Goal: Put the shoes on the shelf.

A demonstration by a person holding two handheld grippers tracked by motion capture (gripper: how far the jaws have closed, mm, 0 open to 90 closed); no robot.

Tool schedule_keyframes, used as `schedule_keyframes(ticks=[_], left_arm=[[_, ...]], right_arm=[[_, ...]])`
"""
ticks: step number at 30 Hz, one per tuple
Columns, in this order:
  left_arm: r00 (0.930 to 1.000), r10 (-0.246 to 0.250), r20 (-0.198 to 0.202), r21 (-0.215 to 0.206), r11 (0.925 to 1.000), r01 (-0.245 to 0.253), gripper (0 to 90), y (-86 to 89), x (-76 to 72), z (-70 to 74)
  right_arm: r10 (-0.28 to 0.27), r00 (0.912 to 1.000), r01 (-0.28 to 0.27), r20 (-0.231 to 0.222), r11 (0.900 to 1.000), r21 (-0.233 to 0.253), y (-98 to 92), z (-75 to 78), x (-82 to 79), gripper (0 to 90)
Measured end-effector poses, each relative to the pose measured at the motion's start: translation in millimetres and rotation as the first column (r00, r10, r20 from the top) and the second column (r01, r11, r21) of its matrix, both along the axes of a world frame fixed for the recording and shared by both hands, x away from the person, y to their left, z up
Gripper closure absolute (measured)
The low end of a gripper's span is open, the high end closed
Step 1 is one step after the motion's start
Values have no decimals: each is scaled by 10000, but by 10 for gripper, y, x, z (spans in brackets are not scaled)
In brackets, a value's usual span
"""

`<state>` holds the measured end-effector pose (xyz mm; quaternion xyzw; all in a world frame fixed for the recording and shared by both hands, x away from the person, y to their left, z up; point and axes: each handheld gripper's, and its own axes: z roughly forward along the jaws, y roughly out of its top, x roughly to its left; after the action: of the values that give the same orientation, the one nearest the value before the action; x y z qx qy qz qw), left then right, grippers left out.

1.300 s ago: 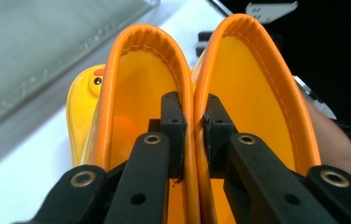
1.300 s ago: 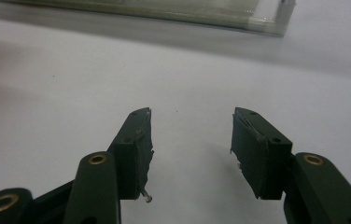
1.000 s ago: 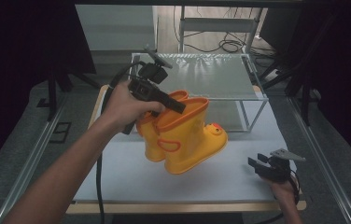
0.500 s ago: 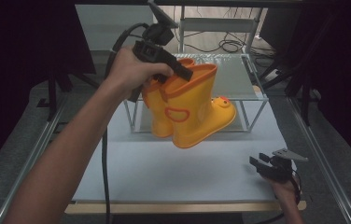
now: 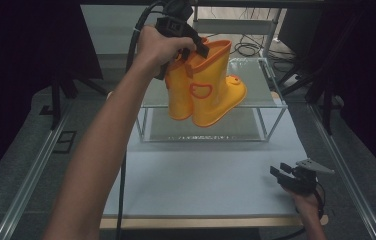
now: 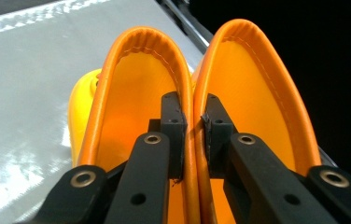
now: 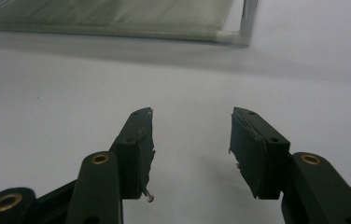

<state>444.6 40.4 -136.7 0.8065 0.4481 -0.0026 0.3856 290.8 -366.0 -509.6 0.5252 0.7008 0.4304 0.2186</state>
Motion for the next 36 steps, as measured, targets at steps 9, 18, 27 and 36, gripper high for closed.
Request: schedule_keyframes(ticks=[9, 18, 27, 36], left_arm=[[9895, 1445, 36, -244, 9892, -1444, 821, 43, 402, -114], [9700, 2429, 114, 3, 9701, -2429, 821, 41, 712, -275], [9651, 2621, 16, 14, 9651, -2621, 806, 54, 799, -364], [9617, 2617, 811, -1071, 9616, -2527, 640, 126, 715, -226]], right_arm=[[0, 10000, 0, 92, 10000, 10, 14, 20, 0, 493], [77, 9998, -77, 174, 10000, 9, 43, 35, -5, 493], [159, 9999, -158, 30, 9999, -40, 64, 9, 10, 491], [213, 9998, -213, 10, 9997, -87, 85, 1, 11, 490]])
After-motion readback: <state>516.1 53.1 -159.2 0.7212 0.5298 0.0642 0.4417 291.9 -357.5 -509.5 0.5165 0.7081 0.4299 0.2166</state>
